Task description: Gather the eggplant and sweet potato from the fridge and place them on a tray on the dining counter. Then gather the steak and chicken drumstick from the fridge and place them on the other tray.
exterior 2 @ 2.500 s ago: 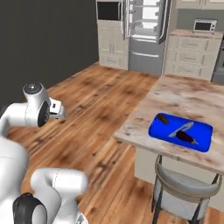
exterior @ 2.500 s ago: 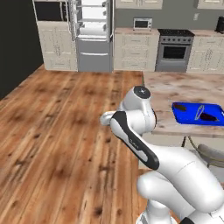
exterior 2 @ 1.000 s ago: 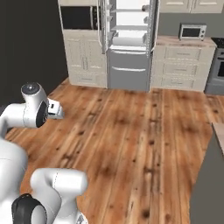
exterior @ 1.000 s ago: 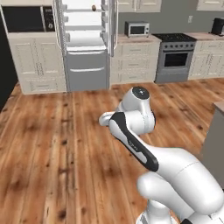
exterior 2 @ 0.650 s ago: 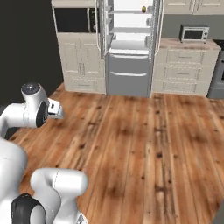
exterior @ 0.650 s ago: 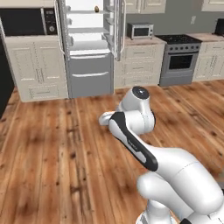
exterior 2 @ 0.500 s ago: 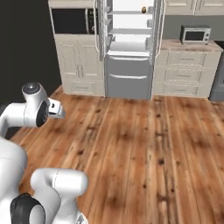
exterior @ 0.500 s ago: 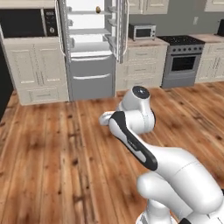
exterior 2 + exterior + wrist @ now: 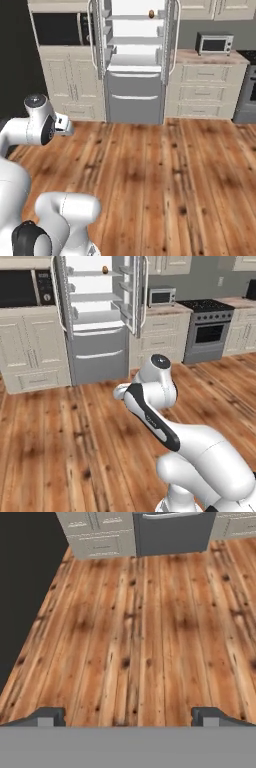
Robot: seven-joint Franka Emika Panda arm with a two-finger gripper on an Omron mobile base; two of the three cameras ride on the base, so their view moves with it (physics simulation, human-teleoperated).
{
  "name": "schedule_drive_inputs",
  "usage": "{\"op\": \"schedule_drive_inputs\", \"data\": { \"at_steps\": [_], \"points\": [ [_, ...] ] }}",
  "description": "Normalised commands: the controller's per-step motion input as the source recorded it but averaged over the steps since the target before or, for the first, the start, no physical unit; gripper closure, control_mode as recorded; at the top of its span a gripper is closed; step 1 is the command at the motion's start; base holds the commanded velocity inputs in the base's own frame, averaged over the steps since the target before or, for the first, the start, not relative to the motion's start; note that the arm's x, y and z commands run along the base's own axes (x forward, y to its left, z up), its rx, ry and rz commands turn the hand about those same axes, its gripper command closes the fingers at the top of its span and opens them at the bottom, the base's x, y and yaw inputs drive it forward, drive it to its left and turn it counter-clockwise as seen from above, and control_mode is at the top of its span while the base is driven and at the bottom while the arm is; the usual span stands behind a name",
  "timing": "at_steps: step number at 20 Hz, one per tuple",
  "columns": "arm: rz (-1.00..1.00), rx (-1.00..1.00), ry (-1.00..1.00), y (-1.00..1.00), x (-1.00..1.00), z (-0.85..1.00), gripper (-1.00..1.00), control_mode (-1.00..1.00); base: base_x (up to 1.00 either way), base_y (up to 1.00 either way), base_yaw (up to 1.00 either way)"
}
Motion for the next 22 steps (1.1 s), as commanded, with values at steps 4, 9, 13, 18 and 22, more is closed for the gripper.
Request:
{"op": "schedule_drive_inputs", "data": {
  "at_steps": [4,9,13,18,22],
  "points": [
    [0.00,0.00,0.00,0.00,0.00,0.00,-1.00,1.00,0.86,0.31,-0.14],
    [0.00,0.00,0.00,0.00,0.00,0.00,-1.00,1.00,0.85,0.01,-0.01],
    [0.00,0.00,0.00,0.00,0.00,0.00,-1.00,1.00,0.86,0.00,0.00],
    [0.00,0.00,0.00,0.00,0.00,0.00,-1.00,1.00,0.87,0.00,-0.06],
    [0.00,0.00,0.00,0.00,0.00,0.00,-1.00,1.00,0.83,0.00,-0.07]
  ]
}}
